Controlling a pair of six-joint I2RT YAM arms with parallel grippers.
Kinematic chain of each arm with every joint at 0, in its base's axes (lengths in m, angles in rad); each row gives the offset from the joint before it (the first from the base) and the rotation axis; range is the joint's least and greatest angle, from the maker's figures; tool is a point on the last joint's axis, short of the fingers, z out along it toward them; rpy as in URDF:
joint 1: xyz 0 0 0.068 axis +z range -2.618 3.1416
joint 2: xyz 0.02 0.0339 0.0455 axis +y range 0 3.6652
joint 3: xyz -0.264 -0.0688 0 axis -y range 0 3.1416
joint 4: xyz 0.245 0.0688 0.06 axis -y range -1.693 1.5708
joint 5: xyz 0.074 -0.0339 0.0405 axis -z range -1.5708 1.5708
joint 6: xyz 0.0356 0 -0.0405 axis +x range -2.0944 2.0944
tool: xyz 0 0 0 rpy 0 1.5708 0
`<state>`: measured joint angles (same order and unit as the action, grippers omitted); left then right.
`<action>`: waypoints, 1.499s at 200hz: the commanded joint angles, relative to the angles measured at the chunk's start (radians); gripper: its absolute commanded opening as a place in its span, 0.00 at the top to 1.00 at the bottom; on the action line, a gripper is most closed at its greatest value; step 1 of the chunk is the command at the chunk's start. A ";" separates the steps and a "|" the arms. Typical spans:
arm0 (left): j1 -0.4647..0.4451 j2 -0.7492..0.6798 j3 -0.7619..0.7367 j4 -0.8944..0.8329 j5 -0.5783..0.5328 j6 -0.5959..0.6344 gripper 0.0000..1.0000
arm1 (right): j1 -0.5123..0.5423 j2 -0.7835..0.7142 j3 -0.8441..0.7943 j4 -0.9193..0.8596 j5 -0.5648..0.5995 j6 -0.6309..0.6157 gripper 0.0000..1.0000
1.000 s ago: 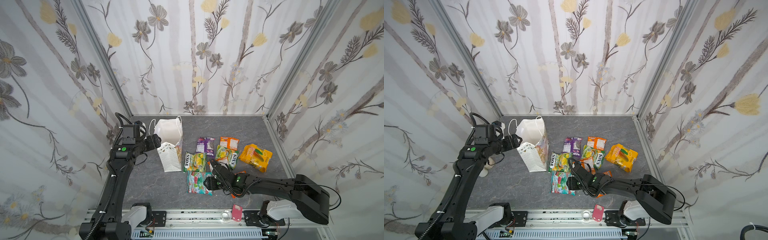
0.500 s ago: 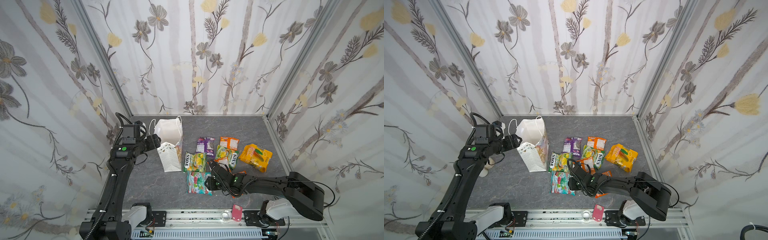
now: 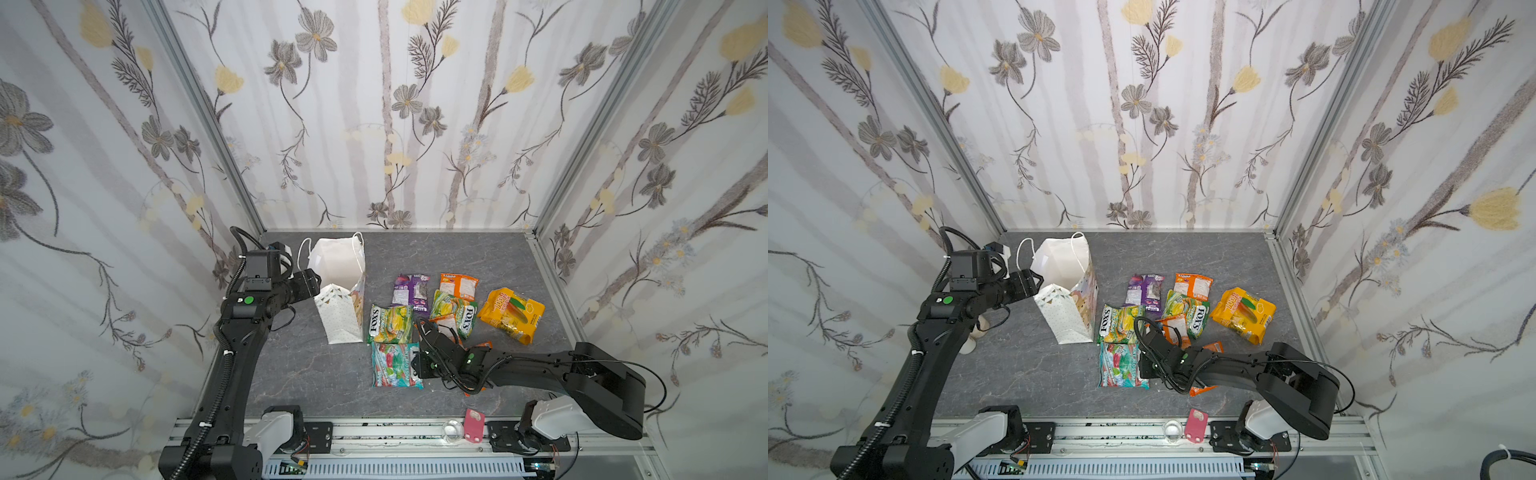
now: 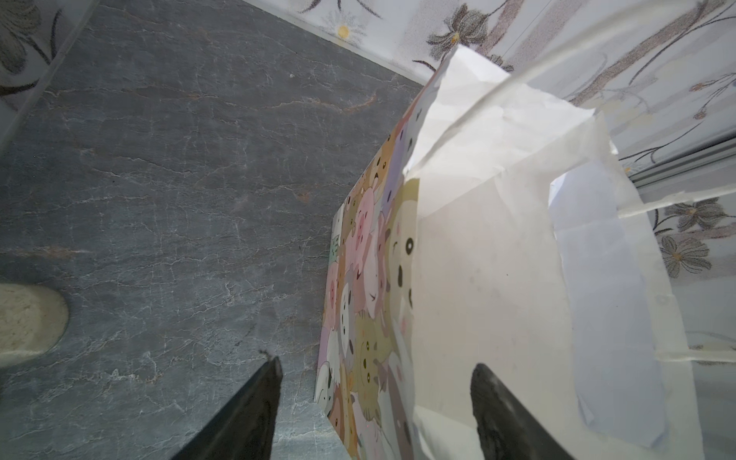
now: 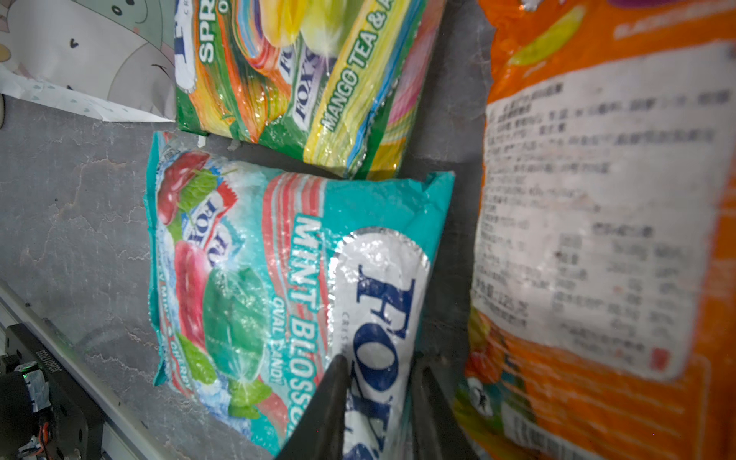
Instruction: Place the snacks into the paper bag
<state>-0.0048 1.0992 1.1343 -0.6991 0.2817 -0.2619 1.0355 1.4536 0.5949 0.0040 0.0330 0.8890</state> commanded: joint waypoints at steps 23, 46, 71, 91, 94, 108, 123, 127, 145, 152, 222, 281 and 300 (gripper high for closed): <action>-0.001 -0.010 -0.001 0.032 0.019 0.000 0.26 | 0.002 -0.020 -0.002 0.014 0.033 0.015 0.92; 0.000 -0.012 -0.001 0.030 0.007 0.000 0.27 | 0.002 -0.048 -0.012 0.014 0.042 0.015 1.00; 0.000 -0.014 0.001 0.019 -0.022 0.014 0.28 | 0.001 -0.098 -0.037 0.038 0.035 -0.001 1.00; 0.000 -0.016 -0.005 0.022 -0.019 0.016 0.28 | -0.002 -0.146 -0.053 0.066 0.026 -0.028 1.00; 0.000 -0.016 -0.007 0.021 -0.019 0.016 0.28 | -0.003 -0.154 -0.055 0.067 0.025 -0.033 1.00; 0.000 -0.015 -0.008 0.026 -0.016 0.014 0.29 | -0.006 -0.185 -0.052 0.072 0.018 -0.053 1.00; 0.000 -0.013 -0.012 0.033 -0.007 0.012 0.30 | -0.014 -0.214 -0.043 0.080 0.006 -0.077 1.00; 0.000 -0.013 -0.012 0.036 -0.003 0.011 0.31 | -0.017 -0.221 -0.039 0.080 0.004 -0.084 1.00; -0.001 -0.012 -0.016 0.044 0.011 0.007 0.33 | -0.032 -0.251 -0.024 0.081 -0.007 -0.102 1.00; -0.001 -0.012 -0.016 0.045 0.011 0.008 0.33 | -0.037 -0.260 -0.019 0.087 -0.018 -0.110 1.00; 0.000 -0.022 -0.027 0.046 0.028 0.009 0.42 | -0.108 -0.330 0.001 0.163 -0.130 -0.133 1.00; 0.000 -0.016 -0.016 0.050 0.031 0.010 0.46 | -0.132 -0.360 0.061 0.186 -0.163 -0.164 1.00; 0.000 -0.018 -0.021 0.051 0.031 0.010 0.46 | -0.140 -0.362 0.092 0.178 -0.164 -0.180 1.00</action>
<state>-0.0051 1.0824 1.1107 -0.6846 0.3084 -0.2577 0.9031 1.1030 0.6491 0.1120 -0.1108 0.7391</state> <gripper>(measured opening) 0.537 0.050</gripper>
